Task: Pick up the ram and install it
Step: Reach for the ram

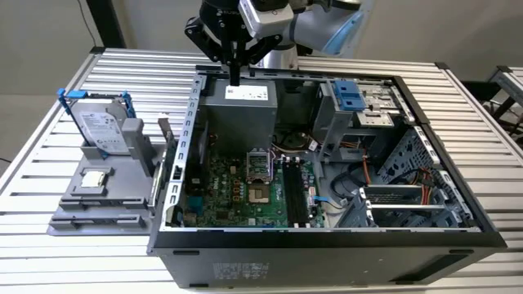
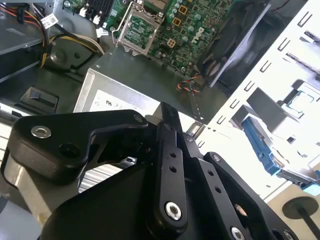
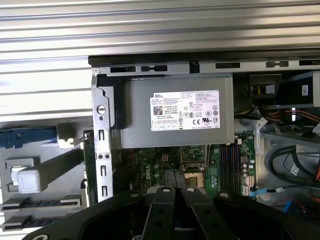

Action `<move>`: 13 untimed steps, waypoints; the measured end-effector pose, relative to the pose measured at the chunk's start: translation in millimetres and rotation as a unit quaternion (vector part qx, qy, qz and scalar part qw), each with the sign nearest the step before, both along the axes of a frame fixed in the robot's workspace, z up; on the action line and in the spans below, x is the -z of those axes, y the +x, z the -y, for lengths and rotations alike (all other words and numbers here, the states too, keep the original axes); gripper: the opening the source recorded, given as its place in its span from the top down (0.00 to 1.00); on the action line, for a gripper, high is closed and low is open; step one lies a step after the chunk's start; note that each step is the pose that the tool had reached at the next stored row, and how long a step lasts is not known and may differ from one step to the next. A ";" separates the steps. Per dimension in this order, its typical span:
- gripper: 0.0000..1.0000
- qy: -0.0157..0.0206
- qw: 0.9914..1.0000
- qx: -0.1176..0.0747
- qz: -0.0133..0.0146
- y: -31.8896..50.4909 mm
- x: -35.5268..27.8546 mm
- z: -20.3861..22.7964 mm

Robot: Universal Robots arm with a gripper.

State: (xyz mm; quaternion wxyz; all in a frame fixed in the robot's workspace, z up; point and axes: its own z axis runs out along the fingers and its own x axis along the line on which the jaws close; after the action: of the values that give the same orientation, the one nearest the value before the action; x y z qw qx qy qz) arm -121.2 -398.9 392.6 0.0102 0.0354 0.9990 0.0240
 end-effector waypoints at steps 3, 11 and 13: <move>1.00 0.000 1.000 0.000 0.000 0.0 0.0 0.0; 1.00 0.000 1.000 0.000 0.000 -2.5 0.0 0.1; 1.00 0.000 1.000 0.000 0.000 -4.8 0.0 0.0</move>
State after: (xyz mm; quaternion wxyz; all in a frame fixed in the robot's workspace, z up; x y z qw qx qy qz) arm -125.9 -398.9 392.6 0.0102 0.0354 0.9990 0.0240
